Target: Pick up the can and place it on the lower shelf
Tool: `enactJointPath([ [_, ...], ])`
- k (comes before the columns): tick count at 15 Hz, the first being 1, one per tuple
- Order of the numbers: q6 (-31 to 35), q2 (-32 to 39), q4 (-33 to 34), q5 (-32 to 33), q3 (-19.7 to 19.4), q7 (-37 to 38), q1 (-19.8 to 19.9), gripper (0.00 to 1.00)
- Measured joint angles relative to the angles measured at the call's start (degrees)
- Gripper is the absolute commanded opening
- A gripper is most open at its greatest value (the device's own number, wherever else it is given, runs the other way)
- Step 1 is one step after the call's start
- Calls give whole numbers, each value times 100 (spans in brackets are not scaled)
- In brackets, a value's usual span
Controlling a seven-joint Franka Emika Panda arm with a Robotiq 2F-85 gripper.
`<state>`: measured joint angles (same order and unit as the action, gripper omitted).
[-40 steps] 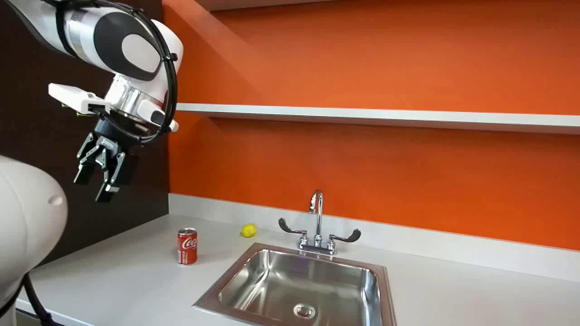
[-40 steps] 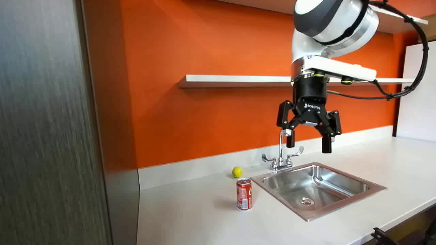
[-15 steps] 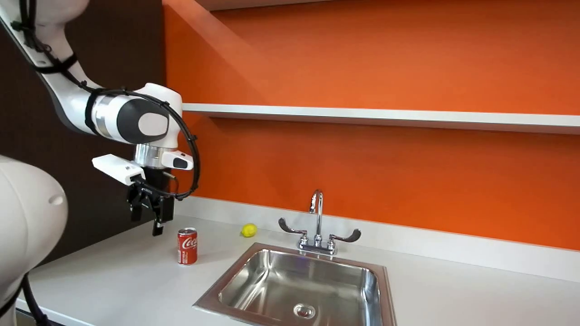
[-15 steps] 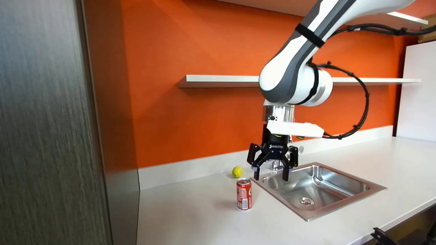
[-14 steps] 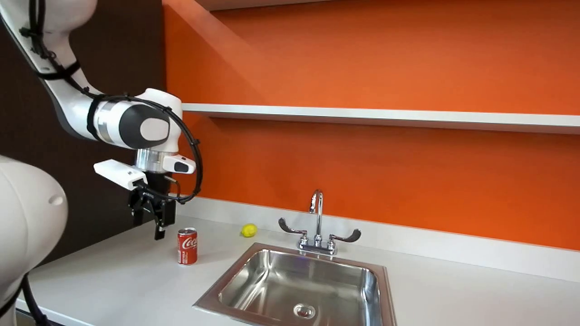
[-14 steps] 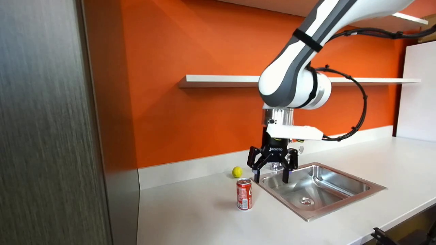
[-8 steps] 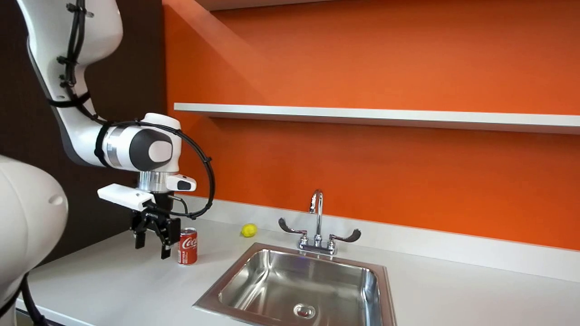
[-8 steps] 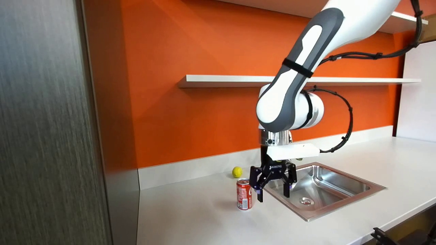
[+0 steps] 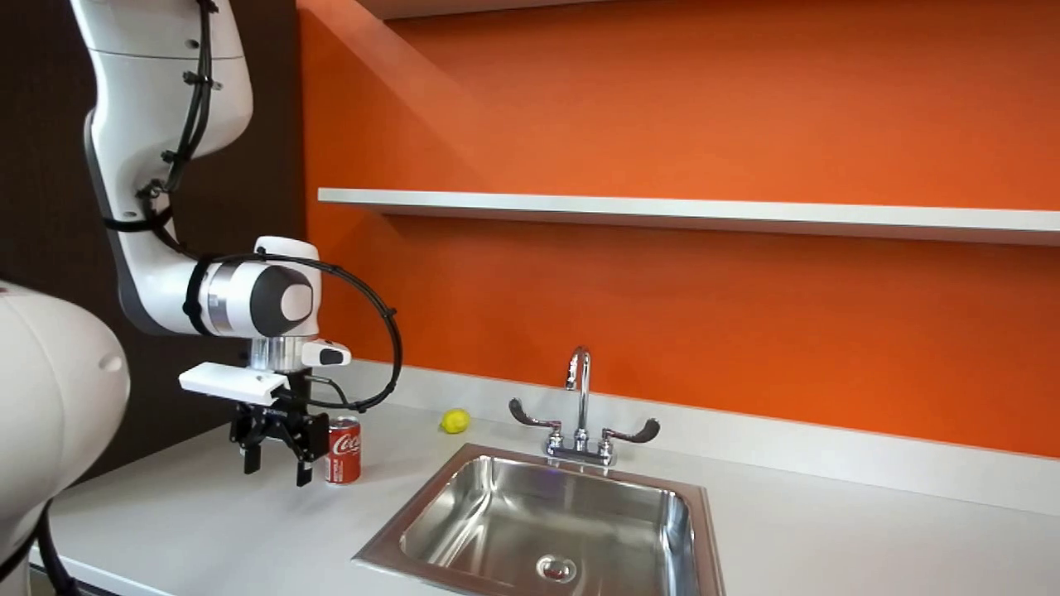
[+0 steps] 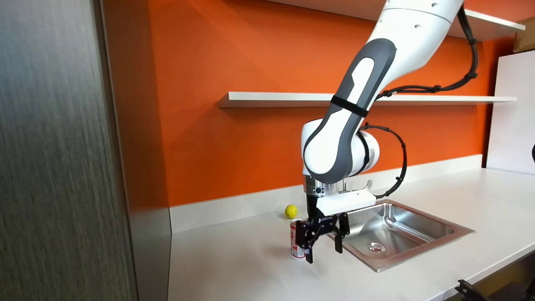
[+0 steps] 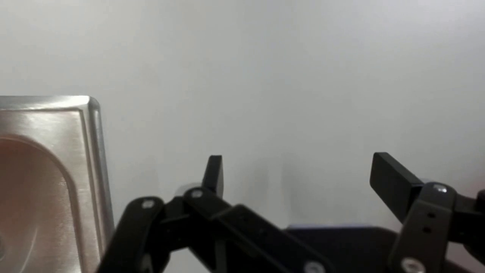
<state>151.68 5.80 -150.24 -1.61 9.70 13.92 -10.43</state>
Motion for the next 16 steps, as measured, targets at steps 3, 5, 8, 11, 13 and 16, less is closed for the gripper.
enactJointPath([
  [3, 89, 230, 235, 0, -10, 0, -14, 100],
  [5, 101, 361, 388, 0, -45, 0, -15, 100],
  [8, 105, 542, 623, 0, -113, 0, -15, 100],
  [11, 104, 708, 857, 0, -187, 7, -16, 100],
  [13, 104, 814, 1000, 0, -235, 21, -16, 100],
  [16, 105, 950, 1173, -33, -290, 40, -16, 100],
])
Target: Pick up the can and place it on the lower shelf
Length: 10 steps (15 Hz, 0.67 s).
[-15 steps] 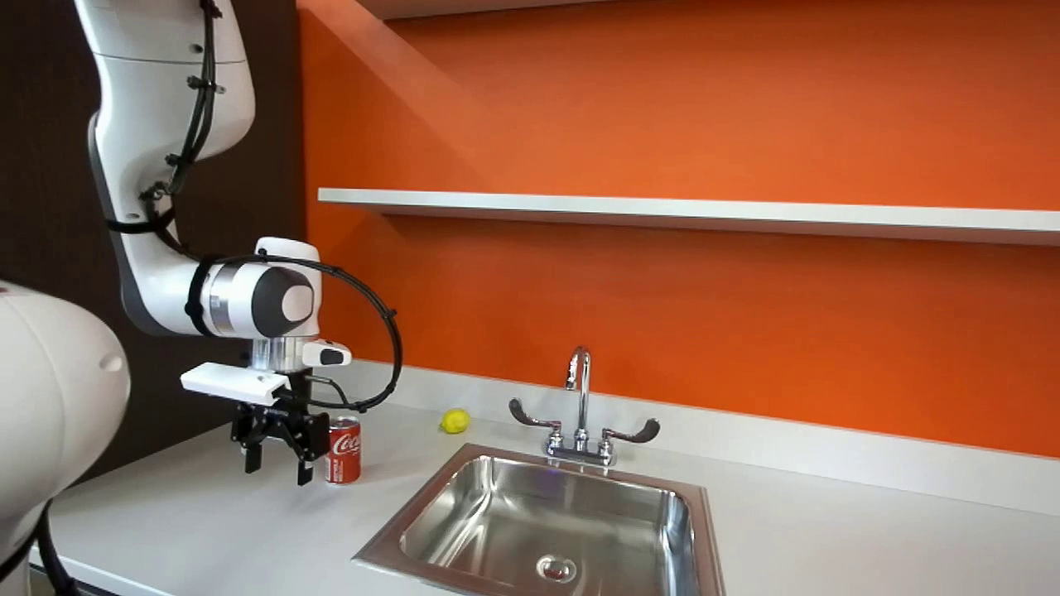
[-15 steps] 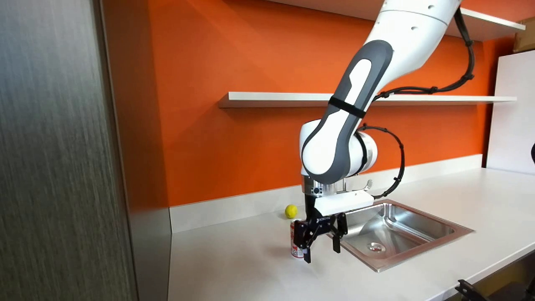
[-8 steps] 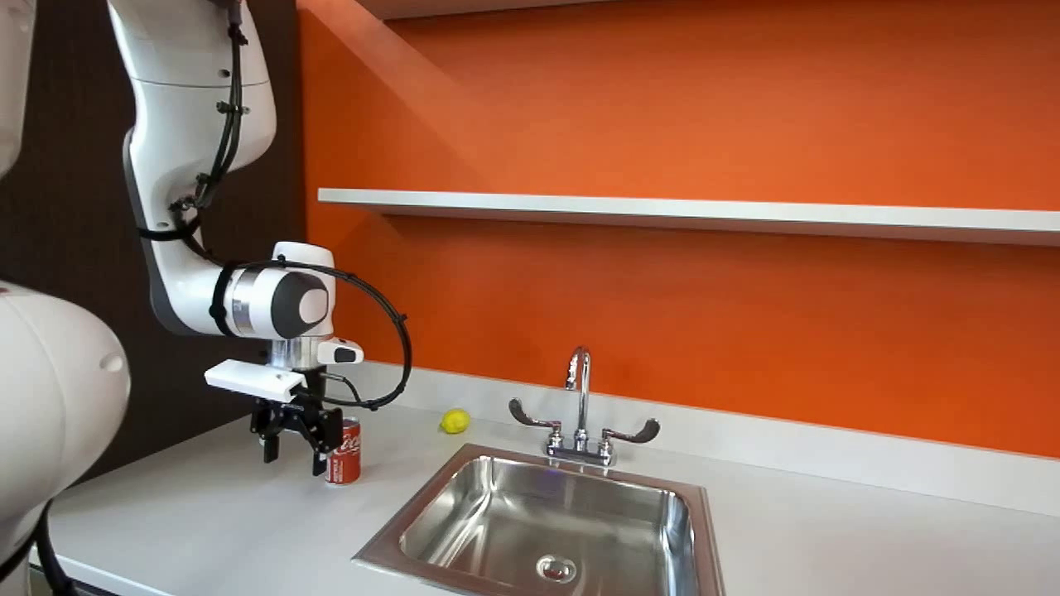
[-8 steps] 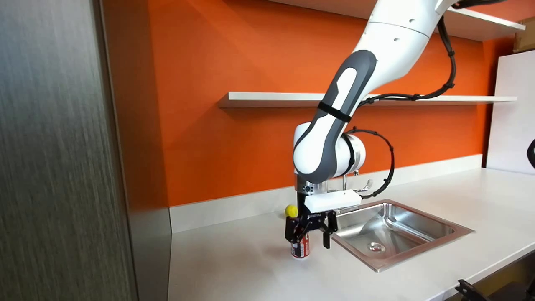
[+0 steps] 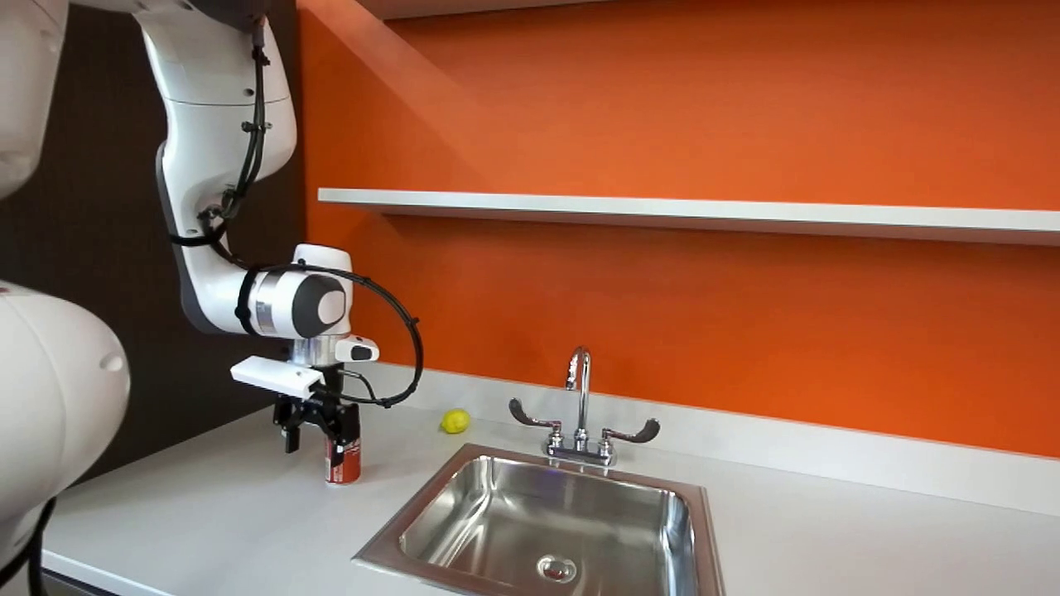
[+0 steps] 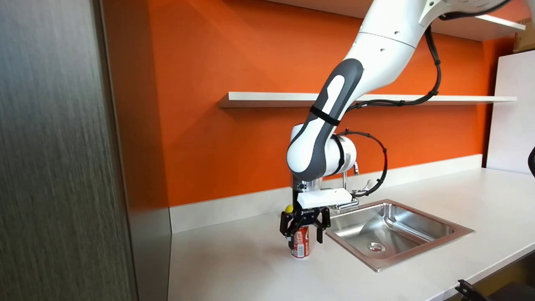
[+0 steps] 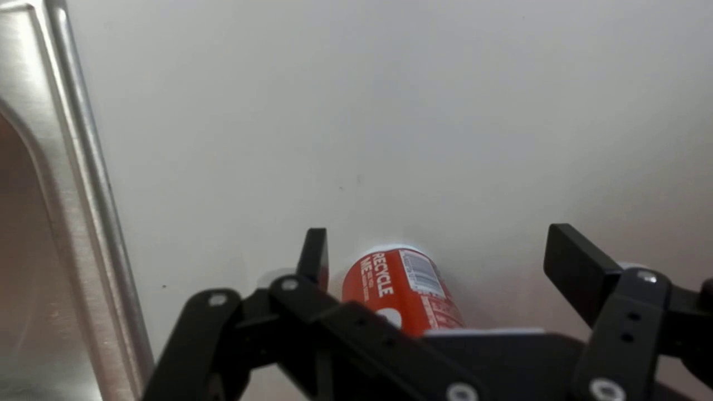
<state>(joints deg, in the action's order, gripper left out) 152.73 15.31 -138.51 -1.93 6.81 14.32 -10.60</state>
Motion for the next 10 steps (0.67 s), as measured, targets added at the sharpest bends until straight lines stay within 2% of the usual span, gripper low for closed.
enactJointPath([
  [3, 181, 91, 70, -337, 7, -11, 6, 100],
  [6, 663, 155, 47, -738, 28, -21, 18, 100],
  [10, 1271, 198, -83, -791, -6, -17, 15, 100],
])
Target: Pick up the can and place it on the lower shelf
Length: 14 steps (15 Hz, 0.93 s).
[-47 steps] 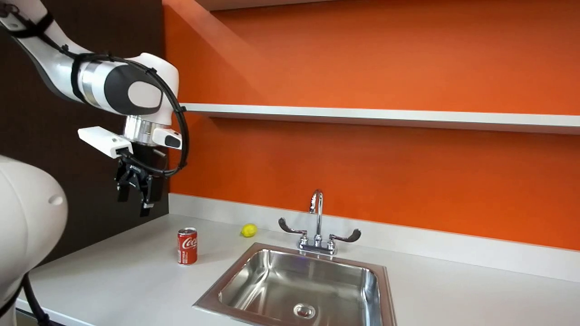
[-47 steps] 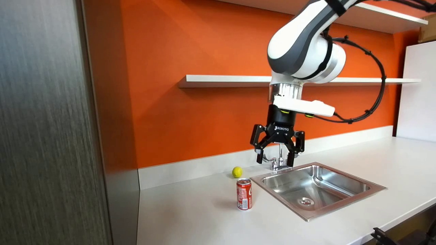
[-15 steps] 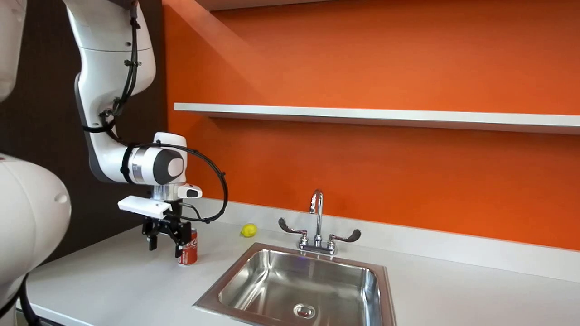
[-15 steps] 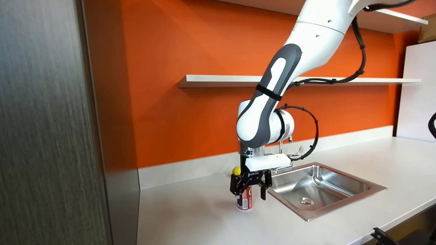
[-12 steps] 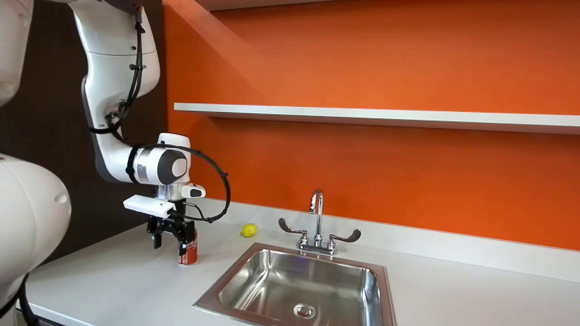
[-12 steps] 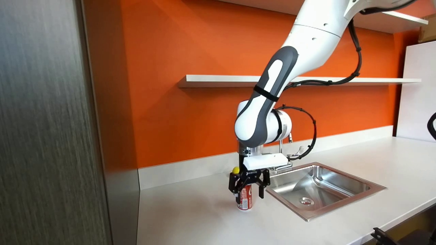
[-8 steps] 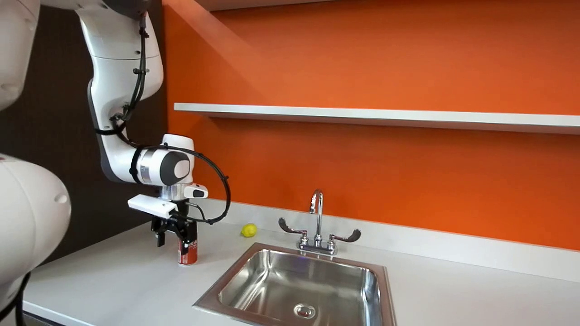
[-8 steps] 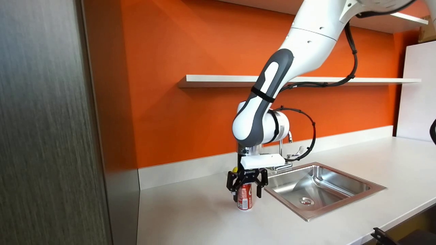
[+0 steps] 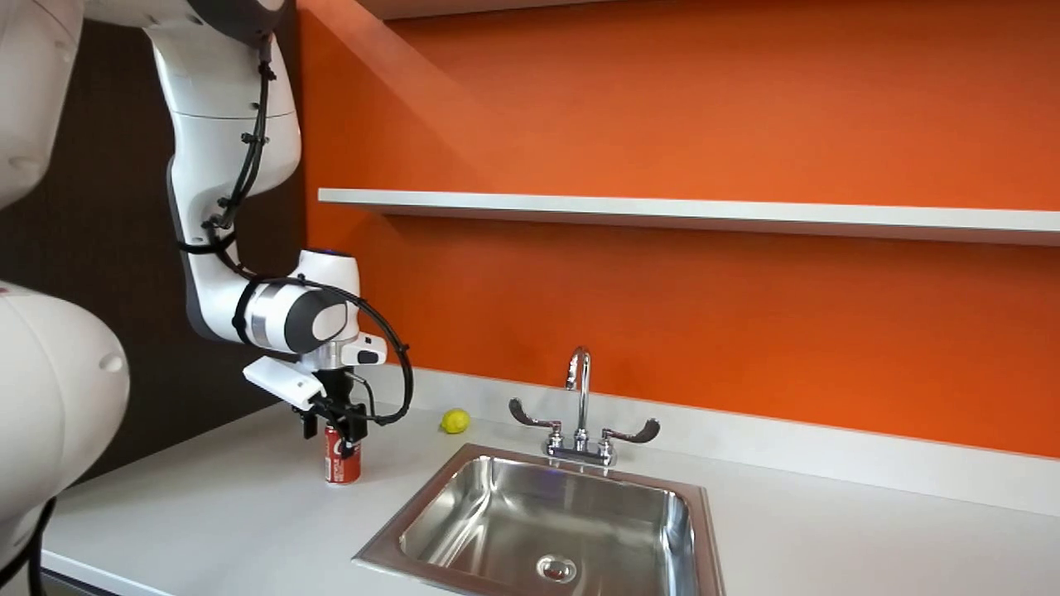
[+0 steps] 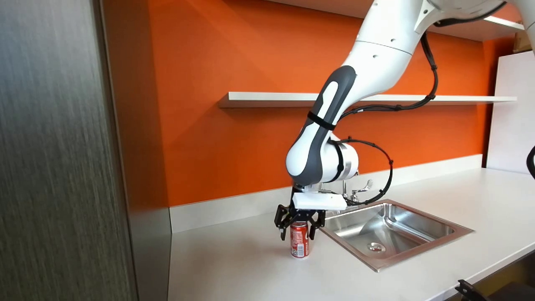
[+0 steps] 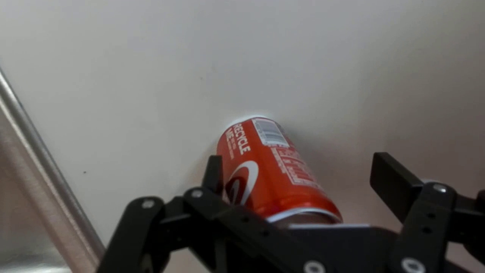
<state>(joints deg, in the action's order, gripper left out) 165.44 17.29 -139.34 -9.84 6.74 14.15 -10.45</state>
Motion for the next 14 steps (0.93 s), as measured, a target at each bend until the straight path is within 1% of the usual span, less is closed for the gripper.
enactJointPath([
  [6, 879, 61, -268, 46, -171, 5, -70, 100],
  [10, 1257, 95, -383, 46, -210, 5, -128, 100],
  [11, 1313, 96, -406, 45, -218, 6, -150, 92],
  [12, 1364, 96, -426, 45, -220, 6, -168, 72],
  [13, 1415, 97, -444, 45, -220, 6, -183, 66],
  [14, 1450, 97, -459, 45, -221, 6, -200, 56],
])
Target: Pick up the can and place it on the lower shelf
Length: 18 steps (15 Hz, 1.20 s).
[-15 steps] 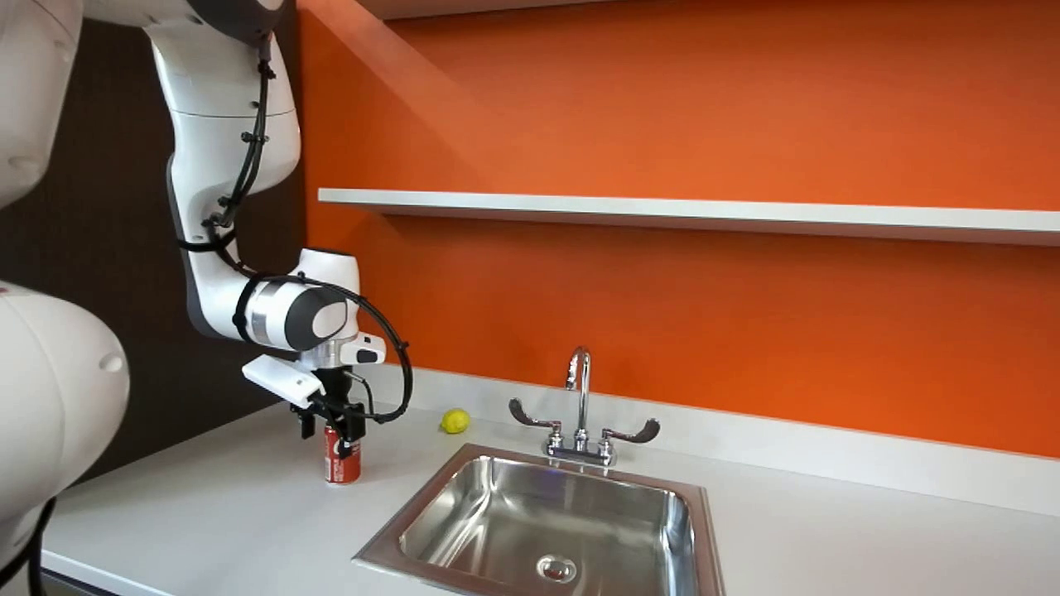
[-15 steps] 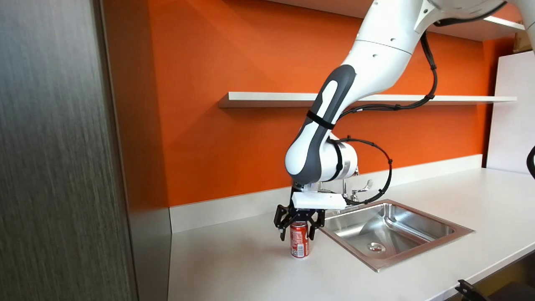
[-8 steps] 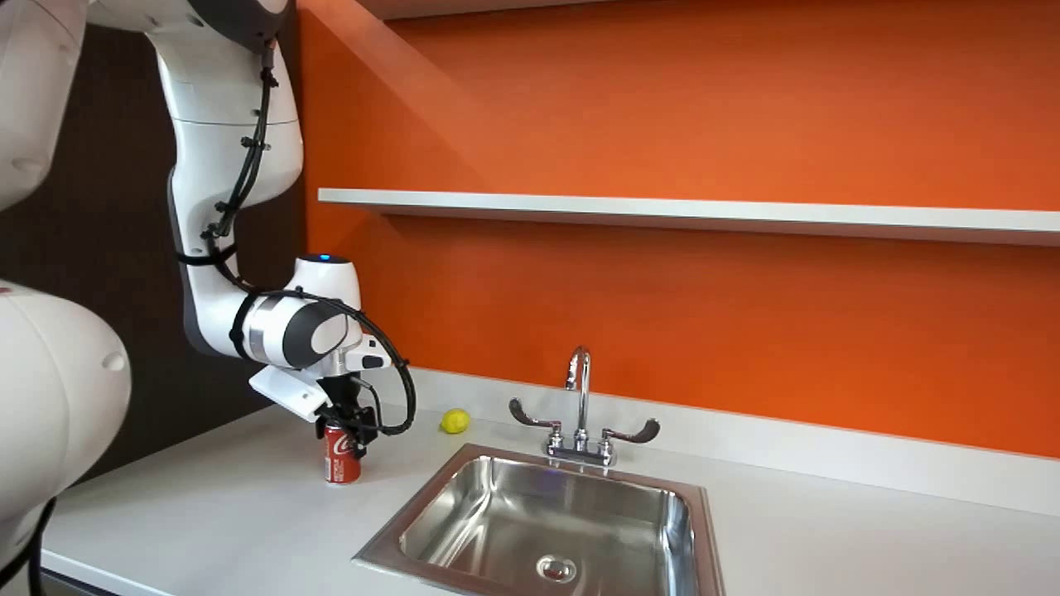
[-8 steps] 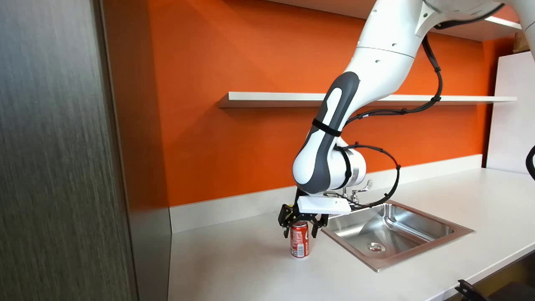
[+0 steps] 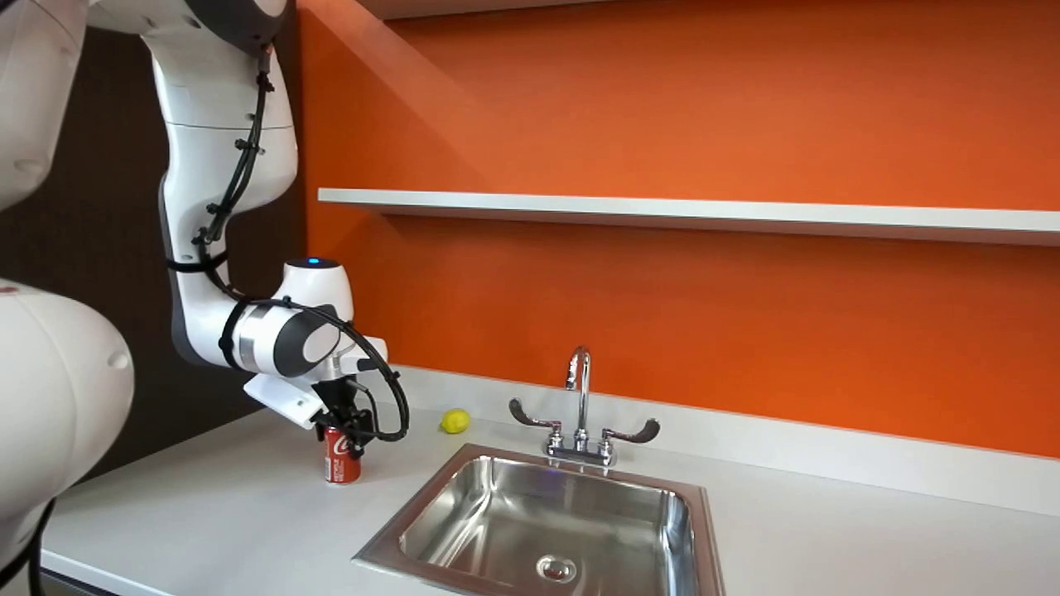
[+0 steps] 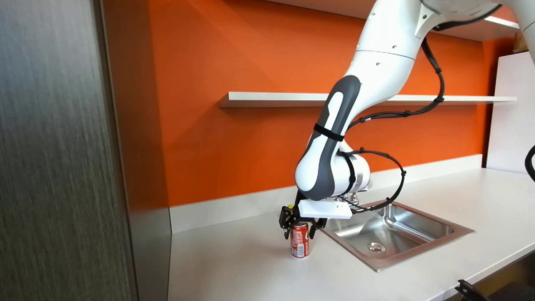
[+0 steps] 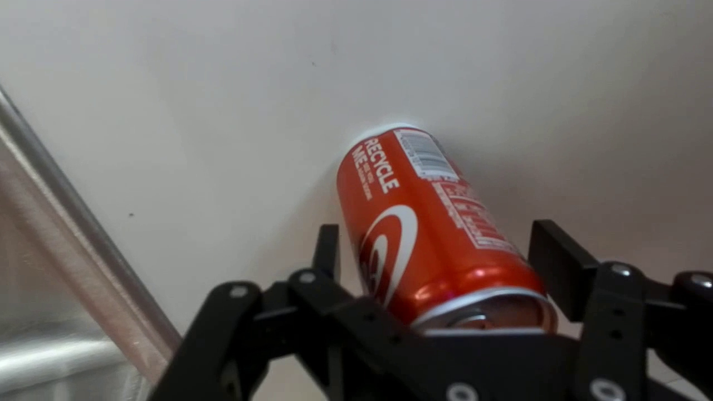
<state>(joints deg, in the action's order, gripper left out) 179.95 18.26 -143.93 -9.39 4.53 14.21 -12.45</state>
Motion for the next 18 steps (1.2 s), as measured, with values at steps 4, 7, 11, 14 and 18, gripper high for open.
enactJointPath([
  [4, 83, 1, -28, -1, 0, 0, -38, 40],
  [7, 90, 1, -29, -4, 1, 0, -40, 40],
  [11, 91, -35, -43, -19, 9, 11, -41, 40],
  [14, 31, -301, -177, -32, 26, 42, -43, 40],
  [18, -539, -1057, -541, -27, -14, 141, -118, 40],
])
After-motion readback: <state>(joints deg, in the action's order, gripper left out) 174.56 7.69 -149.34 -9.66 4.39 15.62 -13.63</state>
